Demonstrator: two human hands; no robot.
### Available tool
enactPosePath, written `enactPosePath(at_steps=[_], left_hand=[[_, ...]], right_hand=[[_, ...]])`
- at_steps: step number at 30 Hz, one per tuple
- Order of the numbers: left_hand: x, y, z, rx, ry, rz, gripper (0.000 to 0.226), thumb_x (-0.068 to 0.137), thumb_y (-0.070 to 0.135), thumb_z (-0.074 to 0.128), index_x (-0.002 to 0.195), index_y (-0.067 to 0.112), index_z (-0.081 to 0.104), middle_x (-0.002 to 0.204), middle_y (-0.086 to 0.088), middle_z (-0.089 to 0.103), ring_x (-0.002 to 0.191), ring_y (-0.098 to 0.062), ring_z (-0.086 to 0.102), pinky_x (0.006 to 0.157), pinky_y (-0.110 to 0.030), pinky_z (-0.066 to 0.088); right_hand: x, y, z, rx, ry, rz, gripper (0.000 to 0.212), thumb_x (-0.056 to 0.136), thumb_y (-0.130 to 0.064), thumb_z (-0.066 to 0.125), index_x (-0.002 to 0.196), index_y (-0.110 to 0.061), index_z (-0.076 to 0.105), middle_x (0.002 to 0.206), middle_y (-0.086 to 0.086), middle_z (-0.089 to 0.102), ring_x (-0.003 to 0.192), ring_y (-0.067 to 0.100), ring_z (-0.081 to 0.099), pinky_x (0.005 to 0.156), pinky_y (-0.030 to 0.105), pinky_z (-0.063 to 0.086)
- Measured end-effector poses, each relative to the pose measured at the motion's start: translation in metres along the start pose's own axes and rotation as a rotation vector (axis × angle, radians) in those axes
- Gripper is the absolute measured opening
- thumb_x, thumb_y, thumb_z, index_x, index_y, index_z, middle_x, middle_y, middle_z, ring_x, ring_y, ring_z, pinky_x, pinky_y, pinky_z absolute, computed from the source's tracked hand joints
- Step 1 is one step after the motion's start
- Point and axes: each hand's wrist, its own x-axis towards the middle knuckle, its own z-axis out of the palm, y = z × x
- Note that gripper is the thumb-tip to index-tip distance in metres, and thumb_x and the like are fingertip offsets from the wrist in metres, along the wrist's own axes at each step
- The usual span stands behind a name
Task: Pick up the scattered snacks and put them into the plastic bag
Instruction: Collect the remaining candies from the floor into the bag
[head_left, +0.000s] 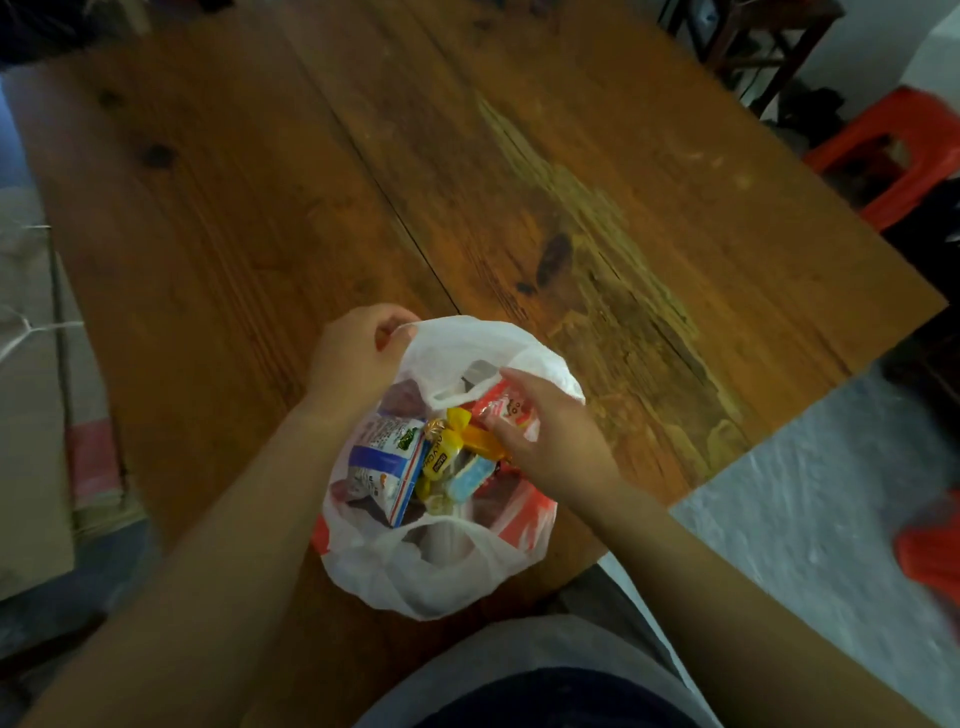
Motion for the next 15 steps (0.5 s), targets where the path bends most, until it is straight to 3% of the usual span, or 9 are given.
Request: enactPosePath(at_steps=[4,8,13,15], left_hand=[[-0.014,0.005,-0.003,-0.011,-0.068,-0.011,0.026,0.092,0.032,0.052,0.117,0.026,0.056,0.117,-0.001,0.057,0.105,-0.017,0.054,0.081,-0.029,0.046],[-0.033,0.020,-0.005,0.123,-0.060,0.033,0.043,0.092,0.037,0.049,0.133,0.024,0.045,0.135,-0.004,0.046,0.121,-0.021,0.045,0.089,-0.030,0.039],[-0.054,0.053,0.005,0.241,-0.042,0.140,0.052,0.091,0.040,0.049,0.139,0.024,0.037,0.142,-0.005,0.039,0.127,-0.023,0.039,0.097,-0.036,0.040],[-0.065,0.073,0.014,0.245,-0.057,0.189,0.052,0.090,0.040,0.051,0.138,0.025,0.037,0.143,-0.003,0.041,0.127,-0.022,0.041,0.099,-0.037,0.041]], right_hand=[[0.004,0.000,0.007,-0.067,-0.020,-0.004,0.050,0.089,-0.038,0.052,0.136,-0.030,0.036,0.140,-0.005,0.045,0.128,0.015,0.040,0.103,0.035,0.036],[-0.006,0.007,0.000,-0.110,0.041,-0.029,0.049,0.088,-0.042,0.051,0.135,-0.033,0.037,0.142,-0.005,0.042,0.130,0.016,0.038,0.103,0.039,0.040],[-0.030,0.025,-0.021,-0.111,0.100,-0.063,0.051,0.088,-0.047,0.048,0.135,-0.031,0.037,0.144,-0.005,0.040,0.131,0.015,0.037,0.102,0.037,0.037],[-0.045,0.033,-0.034,-0.103,0.141,-0.072,0.052,0.088,-0.051,0.047,0.134,-0.030,0.038,0.142,-0.004,0.042,0.127,0.016,0.042,0.101,0.040,0.043]])
